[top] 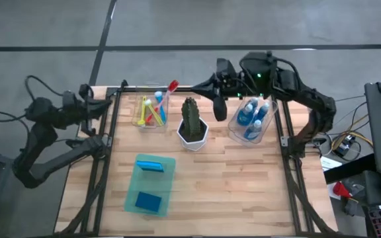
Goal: Pick & Place Kitchen Sink Supplies
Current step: Return to Home Position
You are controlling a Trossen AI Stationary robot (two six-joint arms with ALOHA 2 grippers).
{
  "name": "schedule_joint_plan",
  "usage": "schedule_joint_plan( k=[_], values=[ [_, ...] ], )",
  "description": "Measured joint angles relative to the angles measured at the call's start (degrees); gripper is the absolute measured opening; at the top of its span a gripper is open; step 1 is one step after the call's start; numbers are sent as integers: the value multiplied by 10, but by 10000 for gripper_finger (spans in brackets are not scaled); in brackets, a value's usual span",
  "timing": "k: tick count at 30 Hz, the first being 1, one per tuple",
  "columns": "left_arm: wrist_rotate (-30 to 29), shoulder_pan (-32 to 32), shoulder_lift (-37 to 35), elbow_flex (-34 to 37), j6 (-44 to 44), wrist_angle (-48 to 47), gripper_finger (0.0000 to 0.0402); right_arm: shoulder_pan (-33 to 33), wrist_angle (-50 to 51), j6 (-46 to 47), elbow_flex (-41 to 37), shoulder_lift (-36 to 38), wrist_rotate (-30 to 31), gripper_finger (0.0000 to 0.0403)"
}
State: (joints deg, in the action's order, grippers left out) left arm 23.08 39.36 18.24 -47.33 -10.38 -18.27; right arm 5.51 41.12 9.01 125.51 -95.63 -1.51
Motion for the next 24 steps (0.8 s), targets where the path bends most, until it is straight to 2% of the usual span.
schedule_joint_plan(
  k=[3,7,9,12,17,19,21,24],
  values=[
    [4,0,-13,1,13,-12,1,-13,-58,11,-90,43,1,8],
    [6,0,-35,19,13,-20,0,-35,-191,17,-250,120,7,8],
    [12,0,-46,36,-1,-34,0,-51,-248,17,-333,171,41,8],
    [10,0,-75,63,-14,-36,0,-83,-272,17,-444,257,142,8],
    [10,0,-121,113,-18,-35,0,-159,-282,69,-605,376,359,8],
    [11,0,-139,136,-20,-34,0,-183,-276,68,-658,416,410,8],
    [10,0,-155,159,-34,-34,0,-192,-243,41,-706,455,418,8],
    [11,0,-176,191,-46,-34,0,-196,-235,70,-777,496,379,8]
  ],
)
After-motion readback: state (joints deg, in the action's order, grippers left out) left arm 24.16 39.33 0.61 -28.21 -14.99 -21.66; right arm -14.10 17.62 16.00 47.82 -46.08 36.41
